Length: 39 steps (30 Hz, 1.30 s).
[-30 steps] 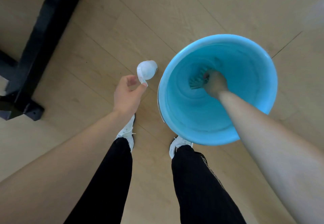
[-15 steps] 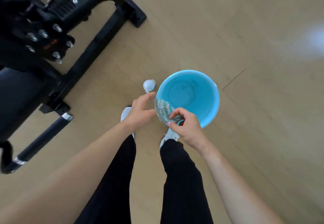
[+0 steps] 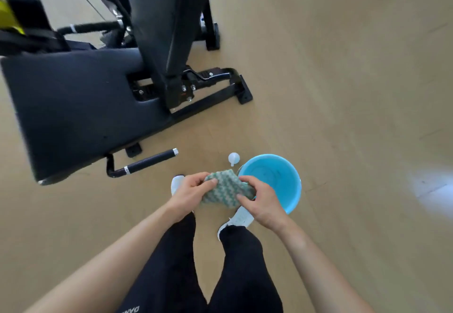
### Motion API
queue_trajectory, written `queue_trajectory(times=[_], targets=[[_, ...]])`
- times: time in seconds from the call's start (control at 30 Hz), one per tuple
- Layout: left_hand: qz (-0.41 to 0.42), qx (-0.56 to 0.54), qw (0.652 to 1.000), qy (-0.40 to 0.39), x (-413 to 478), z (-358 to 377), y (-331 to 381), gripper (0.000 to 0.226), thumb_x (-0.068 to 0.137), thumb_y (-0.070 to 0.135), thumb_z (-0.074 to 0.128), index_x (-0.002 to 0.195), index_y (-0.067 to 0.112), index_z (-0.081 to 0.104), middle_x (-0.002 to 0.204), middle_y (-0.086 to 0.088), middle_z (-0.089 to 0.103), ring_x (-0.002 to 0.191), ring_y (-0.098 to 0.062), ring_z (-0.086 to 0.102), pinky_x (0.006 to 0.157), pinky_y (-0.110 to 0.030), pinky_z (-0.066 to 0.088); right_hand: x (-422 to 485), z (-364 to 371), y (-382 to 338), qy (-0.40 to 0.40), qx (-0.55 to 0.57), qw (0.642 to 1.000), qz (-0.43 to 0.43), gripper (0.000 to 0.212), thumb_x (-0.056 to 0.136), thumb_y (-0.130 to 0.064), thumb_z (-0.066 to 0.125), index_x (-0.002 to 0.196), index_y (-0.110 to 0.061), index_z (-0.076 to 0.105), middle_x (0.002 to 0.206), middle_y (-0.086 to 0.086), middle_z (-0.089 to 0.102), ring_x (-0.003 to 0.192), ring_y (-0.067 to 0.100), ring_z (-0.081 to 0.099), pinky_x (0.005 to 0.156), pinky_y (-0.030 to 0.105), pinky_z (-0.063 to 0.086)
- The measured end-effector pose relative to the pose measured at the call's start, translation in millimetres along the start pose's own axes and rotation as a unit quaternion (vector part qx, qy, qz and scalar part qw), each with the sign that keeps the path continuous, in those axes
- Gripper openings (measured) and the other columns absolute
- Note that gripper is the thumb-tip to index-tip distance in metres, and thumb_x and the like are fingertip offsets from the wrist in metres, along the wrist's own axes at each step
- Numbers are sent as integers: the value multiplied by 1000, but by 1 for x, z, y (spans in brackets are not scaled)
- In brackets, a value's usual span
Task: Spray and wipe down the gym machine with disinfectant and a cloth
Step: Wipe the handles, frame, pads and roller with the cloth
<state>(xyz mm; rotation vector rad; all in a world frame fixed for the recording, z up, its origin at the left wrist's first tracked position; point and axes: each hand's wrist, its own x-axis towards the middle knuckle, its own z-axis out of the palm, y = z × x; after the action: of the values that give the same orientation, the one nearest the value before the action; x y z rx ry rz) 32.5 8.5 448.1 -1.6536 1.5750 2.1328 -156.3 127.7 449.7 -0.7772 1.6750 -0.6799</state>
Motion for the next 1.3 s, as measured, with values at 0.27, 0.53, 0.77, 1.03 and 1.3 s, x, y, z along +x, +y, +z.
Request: queue_trajectory(times=[0.27,0.53,0.77,1.03,1.3], targets=[[74,26,983,168,-67,-80,-11,8,94,22,76,92,25,83,93,7,76,88,-9,69,82,-27,54,-10,58,-84,-18,-143,990,-10,26,85,-36,74,76,-19,55,66,-6,55,61,14,48,60,32,42],[27,30,983,179,-86,-171,-70,23,96,33,72,77,21,75,57,13,55,56,-6,46,61,-32,40,21,145,-125,53,-106,993,28,27,87,-16,73,74,-19,50,67,-7,48,61,10,41,61,26,37],[-48,-14,982,182,-68,-202,-108,11,97,25,70,91,23,78,84,-1,77,84,-24,72,83,-48,60,70,191,-133,71,-154,985,35,15,87,-9,68,85,-21,59,78,-7,62,72,11,56,62,20,43],[-210,-124,913,328,-6,-193,-123,12,93,38,72,82,33,71,91,5,70,103,-26,57,91,-38,51,166,210,-118,15,-239,971,-6,13,89,-8,67,95,-19,62,95,-2,63,88,20,59,78,31,45],[-307,-454,742,387,60,-189,-126,22,100,20,66,80,13,59,87,-8,62,74,-23,52,80,-35,50,256,235,-121,-91,-296,947,-91,15,93,-9,65,106,-16,65,102,-3,64,98,22,62,88,35,50]])
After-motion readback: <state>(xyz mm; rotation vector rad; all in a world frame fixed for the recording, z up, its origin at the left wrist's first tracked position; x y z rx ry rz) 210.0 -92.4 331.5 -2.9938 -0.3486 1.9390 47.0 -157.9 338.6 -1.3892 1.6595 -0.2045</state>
